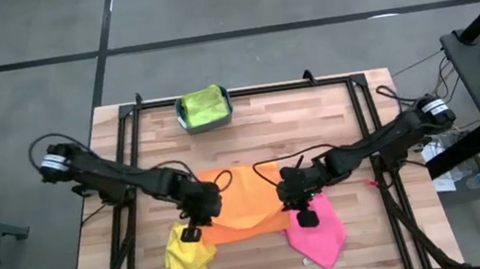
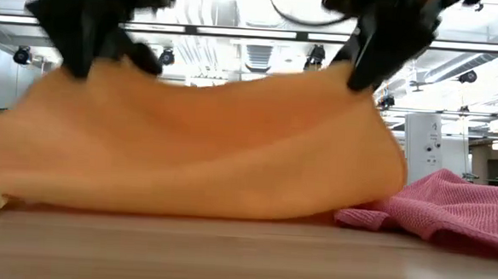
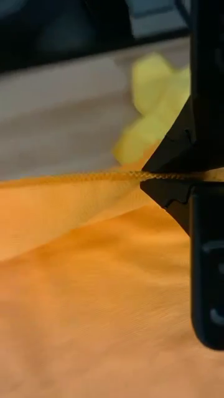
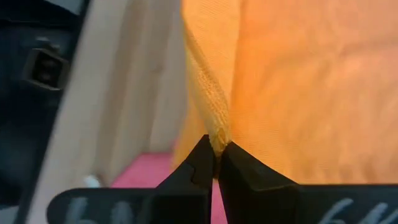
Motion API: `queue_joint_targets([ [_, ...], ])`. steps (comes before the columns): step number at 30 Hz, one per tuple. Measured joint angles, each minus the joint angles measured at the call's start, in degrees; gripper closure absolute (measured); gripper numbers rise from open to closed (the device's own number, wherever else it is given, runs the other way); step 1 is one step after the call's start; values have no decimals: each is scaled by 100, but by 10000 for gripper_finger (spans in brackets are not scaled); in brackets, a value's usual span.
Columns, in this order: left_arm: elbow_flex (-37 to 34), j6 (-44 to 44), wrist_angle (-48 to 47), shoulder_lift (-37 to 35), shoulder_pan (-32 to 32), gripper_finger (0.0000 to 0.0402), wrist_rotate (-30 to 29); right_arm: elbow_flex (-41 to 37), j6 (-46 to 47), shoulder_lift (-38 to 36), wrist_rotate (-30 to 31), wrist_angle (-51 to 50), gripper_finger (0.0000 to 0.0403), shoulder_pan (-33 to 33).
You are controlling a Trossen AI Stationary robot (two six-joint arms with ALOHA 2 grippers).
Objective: Fold microfiber towels
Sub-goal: Fold the orange towel
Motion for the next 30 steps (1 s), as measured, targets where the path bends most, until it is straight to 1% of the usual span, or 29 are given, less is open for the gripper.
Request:
queue_joint_targets([
  [3, -96, 29, 10, 327, 15, 401, -10, -27, 28, 207, 16, 33, 394, -184],
  [6, -196, 47, -1, 475, 50, 401, -13, -27, -7, 351, 91, 51, 394, -390],
  [9, -274, 98, -45, 432, 127, 401, -34, -27, -184, 400, 157, 14, 394, -643],
  [11, -291, 237, -81, 313, 210, 401, -192, -27, -313, 405, 182, -16, 394, -808],
  [12, -292, 332, -165, 240, 261, 401, -363, -27, -387, 406, 191, -39, 394, -877],
  [14, -293, 490, -369, 70, 407, 401, -726, -27, -495, 404, 214, -53, 394, -1011],
  [16, -316, 581, -566, -58, 615, 401, -995, -27, -607, 401, 378, -99, 394, -1116],
  [22, -364, 1218, -622, -207, 1318, 401, -1020, -29, -838, 414, 725, -234, 394, -1424],
  [26, -445, 1585, -563, -38, 1737, 401, -1015, -29, -926, 414, 783, -214, 394, -1597],
  [30, -526, 1859, -362, 132, 1978, 401, -1002, -29, -968, 414, 918, -217, 394, -1738],
])
